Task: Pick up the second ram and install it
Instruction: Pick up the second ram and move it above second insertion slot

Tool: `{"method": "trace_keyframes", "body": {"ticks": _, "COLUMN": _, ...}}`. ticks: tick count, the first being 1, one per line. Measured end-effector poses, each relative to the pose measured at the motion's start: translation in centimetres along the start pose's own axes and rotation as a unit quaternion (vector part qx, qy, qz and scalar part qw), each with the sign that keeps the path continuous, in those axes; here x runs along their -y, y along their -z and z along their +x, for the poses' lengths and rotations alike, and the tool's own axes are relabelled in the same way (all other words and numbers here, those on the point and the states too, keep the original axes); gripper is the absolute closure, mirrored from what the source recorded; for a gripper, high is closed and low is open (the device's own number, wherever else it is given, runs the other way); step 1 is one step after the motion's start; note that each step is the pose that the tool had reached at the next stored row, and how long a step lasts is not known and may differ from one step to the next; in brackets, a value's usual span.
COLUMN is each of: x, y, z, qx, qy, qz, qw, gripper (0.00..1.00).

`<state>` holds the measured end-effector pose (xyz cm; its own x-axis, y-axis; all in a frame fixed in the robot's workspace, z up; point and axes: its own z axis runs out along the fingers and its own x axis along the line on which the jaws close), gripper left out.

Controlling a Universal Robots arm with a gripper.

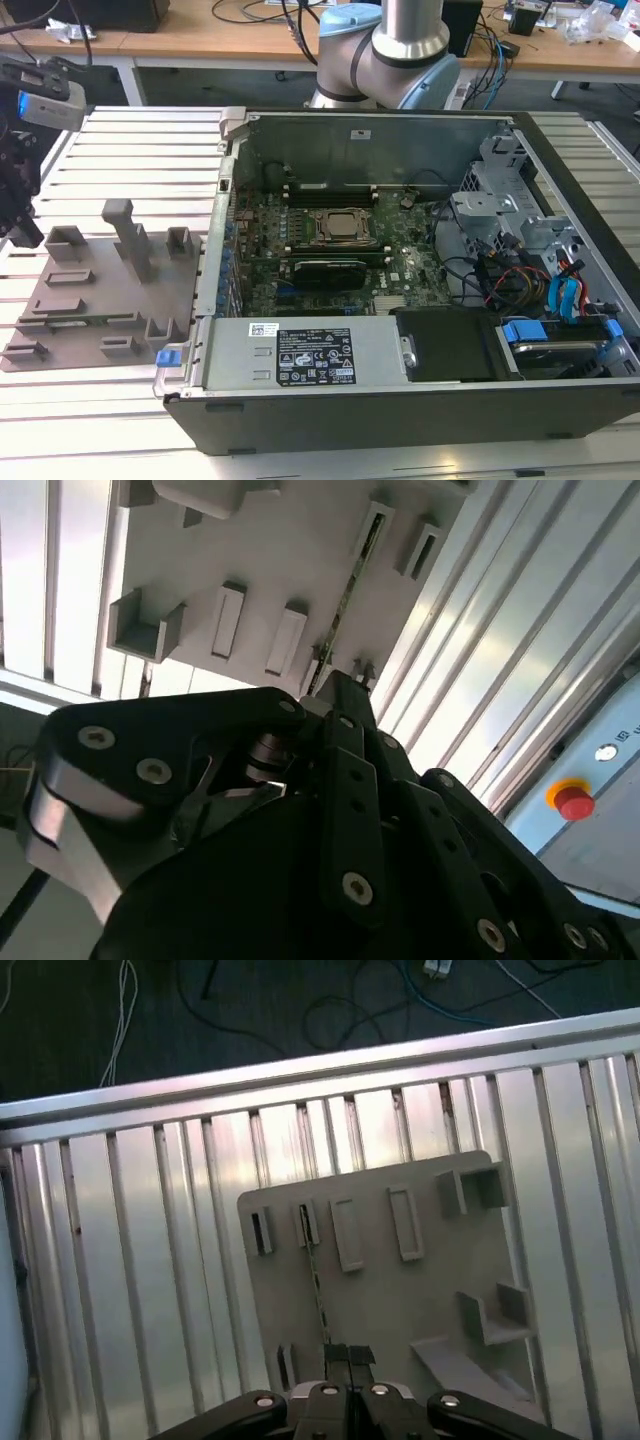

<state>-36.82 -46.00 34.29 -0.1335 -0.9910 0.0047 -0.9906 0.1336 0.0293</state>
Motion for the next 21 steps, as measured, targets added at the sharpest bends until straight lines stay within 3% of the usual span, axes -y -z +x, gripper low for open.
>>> {"method": "trace_keyframes", "body": {"ticks": 3, "x": 0.0, "y": 0.0, "z": 0.0, "qx": -0.0012, "qy": 0.039, "qz": 0.0002, "qw": 0.9992, "gripper": 0.9}}
{"method": "trace_keyframes", "body": {"ticks": 6, "x": 0.0, "y": 0.0, "z": 0.0, "qx": -0.0024, "qy": 0.083, "qz": 0.0004, "qw": 0.9966, "gripper": 0.9}}
{"method": "trace_keyframes", "body": {"ticks": 7, "x": 0.0, "y": -0.01, "z": 0.0, "qx": -0.001, "qy": 0.085, "qz": 0.0004, "qw": 0.9964, "gripper": 0.9}}
{"method": "trace_keyframes", "body": {"ticks": 8, "x": -0.01, "y": -0.01, "z": -0.01, "qx": 0.0055, "qy": 0.087, "qz": 0.0, "qw": 0.9962, "gripper": 0.9}}
{"method": "trace_keyframes", "body": {"ticks": 9, "x": 0.0, "y": -0.01, "z": 0.0, "qx": 0.0195, "qy": 0.09, "qz": -0.0006, "qw": 0.9958, "gripper": 0.9}}
{"method": "trace_keyframes", "body": {"ticks": 11, "x": -0.03, "y": -0.06, "z": 0.0, "qx": 0.0197, "qy": 0.087, "qz": -0.0005, "qw": 0.996, "gripper": 0.9}}
{"method": "trace_keyframes", "body": {"ticks": 12, "x": -0.03, "y": -0.11, "z": 0.0, "qx": 0.0179, "qy": 0.079, "qz": -0.0004, "qw": 0.9967, "gripper": 0.9}}
{"method": "trace_keyframes", "body": {"ticks": 16, "x": -0.03, "y": -0.12, "z": 0.0, "qx": 0.0173, "qy": 0.077, "qz": -0.0003, "qw": 0.9969, "gripper": 0.9}}
{"method": "trace_keyframes", "body": {"ticks": 17, "x": -0.03, "y": -0.12, "z": 0.0, "qx": 0.0173, "qy": 0.077, "qz": -0.0003, "qw": 0.9969, "gripper": 0.89}}
{"method": "trace_keyframes", "body": {"ticks": 19, "x": -0.03, "y": -0.12, "z": 0.0, "qx": 0.0172, "qy": 0.076, "qz": -0.0003, "qw": 0.9969, "gripper": 0.76}}
{"method": "trace_keyframes", "body": {"ticks": 21, "x": -0.03, "y": -0.14, "z": 0.0, "qx": 0.0171, "qy": 0.07, "qz": -0.0001, "qw": 0.9974, "gripper": 0.76}}
